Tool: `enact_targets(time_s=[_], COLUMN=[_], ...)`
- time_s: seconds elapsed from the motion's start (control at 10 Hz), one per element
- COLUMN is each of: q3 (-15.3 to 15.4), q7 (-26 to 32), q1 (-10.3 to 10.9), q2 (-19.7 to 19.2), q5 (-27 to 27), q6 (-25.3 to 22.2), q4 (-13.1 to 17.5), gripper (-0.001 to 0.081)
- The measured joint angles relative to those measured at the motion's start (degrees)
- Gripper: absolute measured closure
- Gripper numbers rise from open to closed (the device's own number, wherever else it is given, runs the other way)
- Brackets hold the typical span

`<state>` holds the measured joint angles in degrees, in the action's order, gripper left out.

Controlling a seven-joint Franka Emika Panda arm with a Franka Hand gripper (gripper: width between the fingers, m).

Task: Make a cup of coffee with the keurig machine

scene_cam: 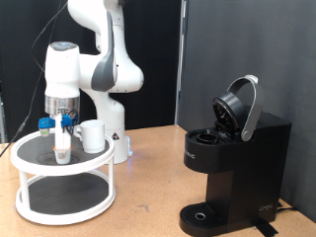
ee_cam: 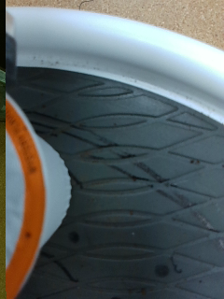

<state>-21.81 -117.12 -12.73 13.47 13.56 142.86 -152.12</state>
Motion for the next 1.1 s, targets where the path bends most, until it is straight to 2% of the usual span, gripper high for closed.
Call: enact_targets(time_s=[0.2,0.6,0.8,1.0,1.1], q3=[-0.23,-0.93,-0.96,-0.95,-0.96], q7=[1.69,8.33,8.71,8.68,8.67], q1=[0.00,0.00,0.00,0.01,0.36], q2=[0.49,4.66,7.05,6.87,6.85], q5=[-1.32,-6.20,-6.55,-7.38,-11.06], q6=[-2.04,-13.16,-17.41,-17.26,-17.37], q4=[0.68,5.82,7.70,7.51,7.56], gripper=[0.0440,0.0440,0.0440,0.0439,0.0439])
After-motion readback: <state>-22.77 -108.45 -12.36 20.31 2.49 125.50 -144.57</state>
